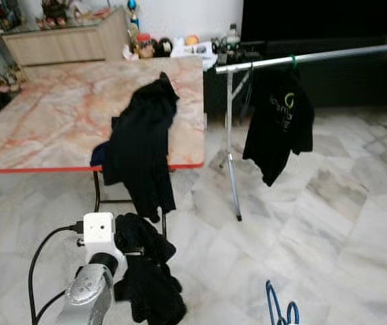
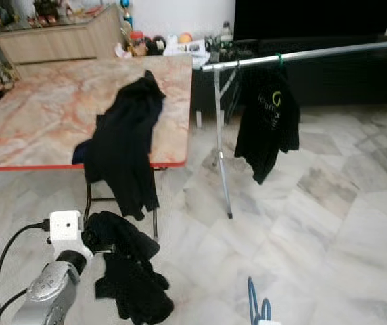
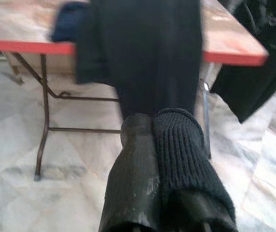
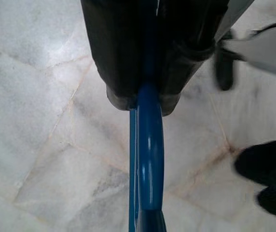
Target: Hang hanger
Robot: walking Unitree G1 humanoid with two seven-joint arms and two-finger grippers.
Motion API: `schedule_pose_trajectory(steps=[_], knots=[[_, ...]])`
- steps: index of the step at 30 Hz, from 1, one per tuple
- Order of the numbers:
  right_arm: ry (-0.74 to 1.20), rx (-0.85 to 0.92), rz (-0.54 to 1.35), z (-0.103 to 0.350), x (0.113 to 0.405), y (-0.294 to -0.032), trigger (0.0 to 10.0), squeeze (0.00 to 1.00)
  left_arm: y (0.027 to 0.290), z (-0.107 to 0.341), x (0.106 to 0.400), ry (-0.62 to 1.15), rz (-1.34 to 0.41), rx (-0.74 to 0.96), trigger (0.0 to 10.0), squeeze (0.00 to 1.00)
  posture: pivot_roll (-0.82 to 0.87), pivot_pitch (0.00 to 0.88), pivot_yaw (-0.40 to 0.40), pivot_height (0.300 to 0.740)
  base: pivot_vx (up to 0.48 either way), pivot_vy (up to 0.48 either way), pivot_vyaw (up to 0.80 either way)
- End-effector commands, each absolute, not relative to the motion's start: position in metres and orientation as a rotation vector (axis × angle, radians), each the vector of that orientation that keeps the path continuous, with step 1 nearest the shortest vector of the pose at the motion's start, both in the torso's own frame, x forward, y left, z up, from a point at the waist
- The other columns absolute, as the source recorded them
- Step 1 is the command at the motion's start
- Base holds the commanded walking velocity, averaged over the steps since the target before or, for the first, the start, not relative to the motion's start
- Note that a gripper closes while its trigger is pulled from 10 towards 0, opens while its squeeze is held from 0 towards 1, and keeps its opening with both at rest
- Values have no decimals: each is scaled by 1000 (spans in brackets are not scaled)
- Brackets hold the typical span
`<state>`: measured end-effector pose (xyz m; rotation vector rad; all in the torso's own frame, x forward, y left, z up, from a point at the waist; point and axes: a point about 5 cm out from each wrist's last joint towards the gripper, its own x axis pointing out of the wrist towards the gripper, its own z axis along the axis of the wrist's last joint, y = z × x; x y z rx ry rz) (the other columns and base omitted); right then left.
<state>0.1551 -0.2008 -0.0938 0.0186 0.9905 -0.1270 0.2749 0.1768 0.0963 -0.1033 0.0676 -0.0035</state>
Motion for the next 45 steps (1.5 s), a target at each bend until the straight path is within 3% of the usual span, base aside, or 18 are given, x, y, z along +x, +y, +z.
schedule_pose_trajectory(steps=[1, 18, 31, 38, 45], knots=[[984, 37, -112, -94, 157, -193, 10000, 0, 188, 104, 274, 37, 22, -84, 10000, 0, 19, 33, 57, 740, 0, 480, 0], [987, 37, -108, -94, 157, -192, 10000, 0, 190, 104, 274, 33, 26, -81, 10000, 0, 21, 37, 56, 740, 0, 476, 0], [987, 36, -107, -95, 156, -189, 10000, 0, 187, 107, 271, 13, -8, -90, 10000, 0, 25, 48, 50, 740, 0, 0, 0], [979, 31, -116, -93, 155, -201, 10000, 0, 184, 109, 272, 6, -30, -81, 10000, 0, 28, 51, 49, 740, 0, 0, 0], [977, 31, -113, -93, 157, -201, 10000, 0, 184, 109, 271, 7, -28, -77, 10000, 0, 30, 55, 48, 740, 302, 0, 0]])
